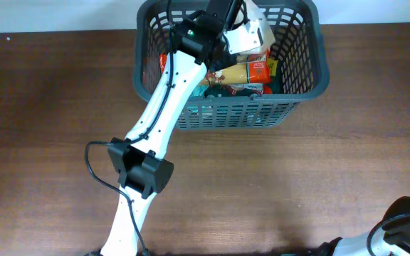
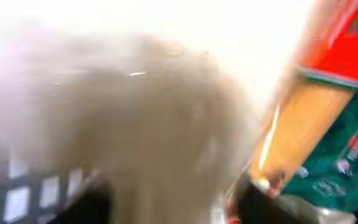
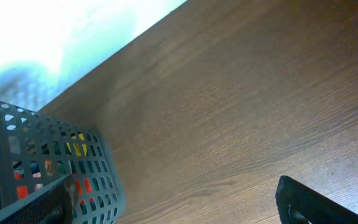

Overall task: Pack container
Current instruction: 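Lift the clear bag over the basket and open the left gripper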

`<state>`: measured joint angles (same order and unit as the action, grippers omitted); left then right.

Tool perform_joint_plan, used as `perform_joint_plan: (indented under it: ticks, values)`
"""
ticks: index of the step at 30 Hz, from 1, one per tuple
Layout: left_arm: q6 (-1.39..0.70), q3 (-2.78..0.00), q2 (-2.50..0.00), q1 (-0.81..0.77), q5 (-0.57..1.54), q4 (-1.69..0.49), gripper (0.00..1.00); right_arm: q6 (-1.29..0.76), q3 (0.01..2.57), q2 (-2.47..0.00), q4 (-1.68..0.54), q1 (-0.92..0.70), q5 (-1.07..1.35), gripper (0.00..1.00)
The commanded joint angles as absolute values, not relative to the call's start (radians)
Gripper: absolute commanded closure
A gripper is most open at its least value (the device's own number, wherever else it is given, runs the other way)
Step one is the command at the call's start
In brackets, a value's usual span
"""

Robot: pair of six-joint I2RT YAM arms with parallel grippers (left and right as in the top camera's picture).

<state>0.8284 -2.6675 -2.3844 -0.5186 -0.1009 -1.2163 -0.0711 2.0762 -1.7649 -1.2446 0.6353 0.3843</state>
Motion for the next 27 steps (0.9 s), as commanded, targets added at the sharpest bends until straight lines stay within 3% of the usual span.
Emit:
perform_joint_plan:
  ticks: [1,5,14,19,27]
  values:
    - [0.785,-2.679,-2.386,-0.514,-0.162,-1.266,0.01,-0.068,2.075,-1.758,-1.242,0.635,0.389,0.01]
    - [0.785,-2.683,-2.348,-0.530,-0.291,-1.307,0.01,-0.068,2.075,-1.758,-1.242,0.635,0.389,0.01]
    - [0.709,-2.682,-2.050,-0.505,-0.300,-1.337,0.01,-0.068,2.075,-1.758,-1.242,0.635,0.389,0.01]
    - [0.665,-2.617,-1.805,-0.397,-0.251,-1.331,0.01,-0.068,2.075,-1.758,-1.242,0.635,0.389,0.01]
    - [0.570,-2.266,-1.434,-0.133,-0.251,-1.211,0.01,-0.068,2.075,-1.758,-1.242,0.635,0.389,0.01]
